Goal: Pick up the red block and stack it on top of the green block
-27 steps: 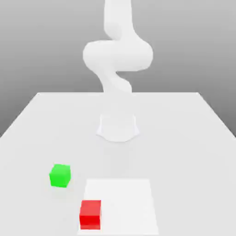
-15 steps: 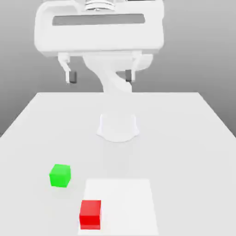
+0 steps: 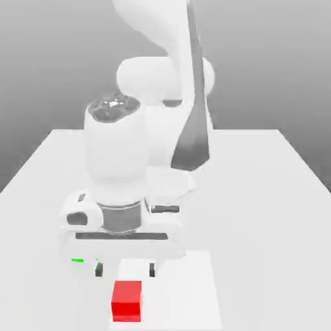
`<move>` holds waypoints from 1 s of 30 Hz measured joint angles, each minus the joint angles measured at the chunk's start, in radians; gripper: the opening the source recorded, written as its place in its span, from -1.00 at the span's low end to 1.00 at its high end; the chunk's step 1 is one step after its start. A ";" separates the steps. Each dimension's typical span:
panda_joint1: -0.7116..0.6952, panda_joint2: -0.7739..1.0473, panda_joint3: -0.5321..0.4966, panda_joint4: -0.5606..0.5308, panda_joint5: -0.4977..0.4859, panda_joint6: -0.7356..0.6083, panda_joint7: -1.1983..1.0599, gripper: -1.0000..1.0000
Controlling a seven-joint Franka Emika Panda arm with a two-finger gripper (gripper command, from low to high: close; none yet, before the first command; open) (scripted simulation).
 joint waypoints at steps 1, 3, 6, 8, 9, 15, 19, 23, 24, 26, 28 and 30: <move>-0.007 0.036 0.009 0.005 0.010 0.030 -0.007 0.00; -0.019 0.092 0.023 0.013 0.023 0.077 -0.018 -1.00; -0.019 0.092 0.023 0.013 0.023 0.076 -0.017 -1.00; -0.019 0.092 0.023 0.013 0.022 0.076 -0.017 -1.00; -0.021 0.102 0.026 0.015 0.024 0.084 -0.018 -1.00; -0.005 -0.070 -0.003 -0.015 -0.024 -0.057 0.017 -1.00; -0.090 -0.213 -0.074 -0.128 -0.077 -0.086 0.020 -1.00; -0.195 -0.356 -0.124 -0.258 -0.141 -0.097 0.025 -1.00; -0.214 -0.392 -0.134 -0.291 -0.157 -0.100 0.027 -1.00; -0.258 -0.459 -0.158 -0.354 -0.187 -0.101 0.028 -1.00; -0.265 -0.439 -0.172 -0.375 -0.179 -0.060 0.016 -1.00; -0.255 -0.380 -0.180 -0.378 -0.147 0.000 -0.008 -1.00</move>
